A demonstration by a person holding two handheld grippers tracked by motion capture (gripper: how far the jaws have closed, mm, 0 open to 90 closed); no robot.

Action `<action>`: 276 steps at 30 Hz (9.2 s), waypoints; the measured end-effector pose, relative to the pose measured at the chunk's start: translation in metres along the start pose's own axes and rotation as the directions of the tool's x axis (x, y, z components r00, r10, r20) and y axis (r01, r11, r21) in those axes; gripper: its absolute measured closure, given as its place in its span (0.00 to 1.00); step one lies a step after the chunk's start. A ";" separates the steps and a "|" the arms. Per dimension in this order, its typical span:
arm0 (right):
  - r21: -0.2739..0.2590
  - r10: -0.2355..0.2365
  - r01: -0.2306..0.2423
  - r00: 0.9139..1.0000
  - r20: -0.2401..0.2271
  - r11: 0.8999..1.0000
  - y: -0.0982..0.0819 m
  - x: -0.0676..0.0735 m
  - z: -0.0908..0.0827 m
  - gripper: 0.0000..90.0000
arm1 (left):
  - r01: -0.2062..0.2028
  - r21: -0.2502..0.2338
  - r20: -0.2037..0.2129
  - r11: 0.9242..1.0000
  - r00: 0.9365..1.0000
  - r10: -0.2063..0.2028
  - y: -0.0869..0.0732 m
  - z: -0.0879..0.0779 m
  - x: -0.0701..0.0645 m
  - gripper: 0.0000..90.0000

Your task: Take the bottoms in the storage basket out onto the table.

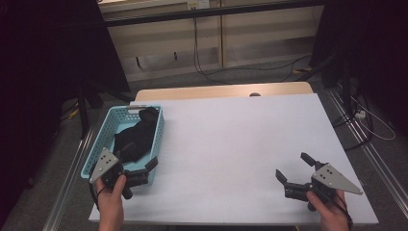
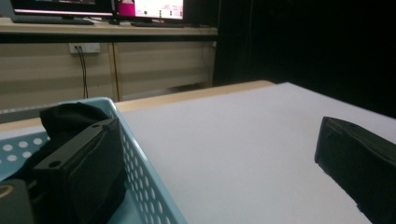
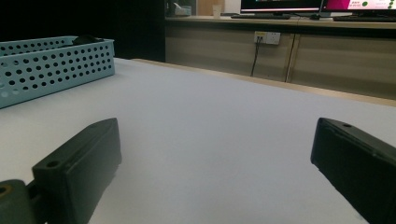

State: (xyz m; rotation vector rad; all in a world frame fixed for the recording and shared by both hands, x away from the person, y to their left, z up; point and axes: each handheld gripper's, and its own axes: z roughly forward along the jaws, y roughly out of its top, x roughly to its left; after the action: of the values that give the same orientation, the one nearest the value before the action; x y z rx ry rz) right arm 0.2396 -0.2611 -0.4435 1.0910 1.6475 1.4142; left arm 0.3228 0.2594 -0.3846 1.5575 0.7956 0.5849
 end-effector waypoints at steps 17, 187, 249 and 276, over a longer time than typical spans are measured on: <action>0.003 0.002 -0.002 1.000 0.001 1.000 0.000 -0.001 -0.002 0.01 | 0.007 -0.013 -0.014 1.000 1.000 -0.007 0.028 0.015 0.024 0.01; 0.028 -0.008 0.010 0.999 -0.045 1.000 0.000 0.004 0.003 0.01 | 0.264 0.568 -0.218 0.780 0.962 -0.166 0.064 0.109 0.119 0.72; 0.058 -0.050 0.053 0.997 -0.050 0.997 -0.001 0.009 0.007 0.01 | -0.092 0.467 0.365 0.880 0.926 -0.097 -0.007 0.182 -0.092 0.25; 0.141 -0.052 0.077 0.983 -0.178 0.987 0.002 0.029 0.028 0.01 | -0.038 0.452 0.217 0.891 0.974 -0.068 -0.009 0.138 -0.045 0.10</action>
State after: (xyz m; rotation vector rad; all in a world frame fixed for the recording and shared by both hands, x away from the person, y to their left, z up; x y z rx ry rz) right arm 0.2536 -0.2232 -0.4456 1.0082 1.9205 1.3967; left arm 0.3969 0.1366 -0.4093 2.0039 0.8028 0.2023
